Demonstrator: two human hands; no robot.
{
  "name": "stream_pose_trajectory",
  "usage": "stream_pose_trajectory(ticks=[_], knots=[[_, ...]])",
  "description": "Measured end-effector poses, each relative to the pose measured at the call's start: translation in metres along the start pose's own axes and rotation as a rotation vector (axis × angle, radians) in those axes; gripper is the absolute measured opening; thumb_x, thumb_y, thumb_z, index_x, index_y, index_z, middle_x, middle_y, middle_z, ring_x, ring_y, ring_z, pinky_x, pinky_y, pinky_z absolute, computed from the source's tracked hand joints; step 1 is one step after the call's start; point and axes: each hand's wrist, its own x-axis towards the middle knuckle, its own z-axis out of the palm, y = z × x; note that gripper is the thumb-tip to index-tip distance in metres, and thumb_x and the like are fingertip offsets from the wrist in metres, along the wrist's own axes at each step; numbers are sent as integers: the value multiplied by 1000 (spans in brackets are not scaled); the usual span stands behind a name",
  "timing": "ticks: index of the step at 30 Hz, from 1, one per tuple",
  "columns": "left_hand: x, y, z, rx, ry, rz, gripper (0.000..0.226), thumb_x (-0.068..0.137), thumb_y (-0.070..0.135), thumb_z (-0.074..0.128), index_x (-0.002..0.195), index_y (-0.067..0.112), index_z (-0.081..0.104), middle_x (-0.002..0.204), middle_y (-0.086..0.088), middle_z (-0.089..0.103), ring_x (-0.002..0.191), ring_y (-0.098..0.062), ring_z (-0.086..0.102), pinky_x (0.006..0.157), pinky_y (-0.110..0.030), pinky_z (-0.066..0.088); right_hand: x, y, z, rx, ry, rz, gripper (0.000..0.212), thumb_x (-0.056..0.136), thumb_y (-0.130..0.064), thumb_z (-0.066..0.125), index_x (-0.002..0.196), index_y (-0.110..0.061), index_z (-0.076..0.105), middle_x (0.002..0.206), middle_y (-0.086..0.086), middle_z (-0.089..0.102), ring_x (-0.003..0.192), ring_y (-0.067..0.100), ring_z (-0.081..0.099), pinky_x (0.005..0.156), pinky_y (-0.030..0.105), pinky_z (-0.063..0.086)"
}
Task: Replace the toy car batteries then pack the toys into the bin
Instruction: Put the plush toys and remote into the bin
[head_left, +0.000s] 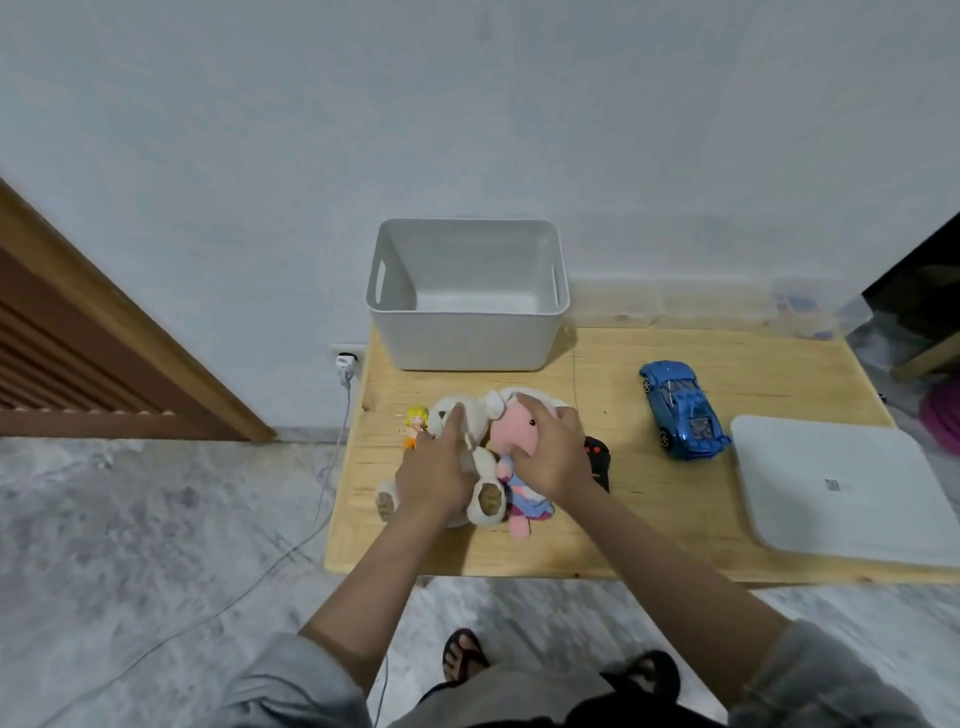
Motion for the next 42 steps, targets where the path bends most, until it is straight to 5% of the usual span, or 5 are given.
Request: stream_pose_trajectory(ticks=[14, 18, 25, 35, 42], knots=[[-15, 20, -49, -187, 264, 113, 75, 78, 23, 63, 144, 35, 28, 101, -8, 60, 90, -28, 58, 61, -28, 35, -12, -27, -73, 70, 215, -74, 66, 76, -30, 70, 133, -40, 40, 123, 1, 26, 107, 25, 46, 89, 32, 48], [-10, 44, -103, -200, 396, 166, 73, 77, 25, 65, 141, 35, 31, 105, -6, 61, 92, -28, 59, 62, -29, 35, 2, -55, -117, 43, 272, -141, 63, 71, -44, 69, 124, -51, 35, 117, -7, 26, 101, 20, 51, 84, 39, 54], [45, 84, -170, -154, 527, 229, 73, 79, 23, 65, 143, 27, 30, 112, -9, 60, 99, -34, 57, 66, -31, 37, 71, -103, -164, 80, 381, -204, 61, 69, -42, 72, 122, -42, 44, 111, -4, 28, 99, 25, 54, 80, 31, 50], [154, 89, -161, -138, 347, 136, 65, 78, 14, 67, 133, 18, 33, 104, -12, 64, 92, -34, 61, 74, -41, 52, 180, -117, -150, -161, 179, -179, 55, 69, -38, 74, 116, -25, 48, 116, 9, 36, 76, 28, 55, 67, 30, 48], [200, 75, -119, -189, 180, 54, 45, 77, 15, 66, 107, 8, 33, 101, -18, 63, 93, -37, 61, 76, -44, 51, 214, -109, -112, -455, -13, -284, 45, 78, -22, 64, 118, -10, 48, 118, 21, 46, 99, 37, 56, 71, 34, 45]])
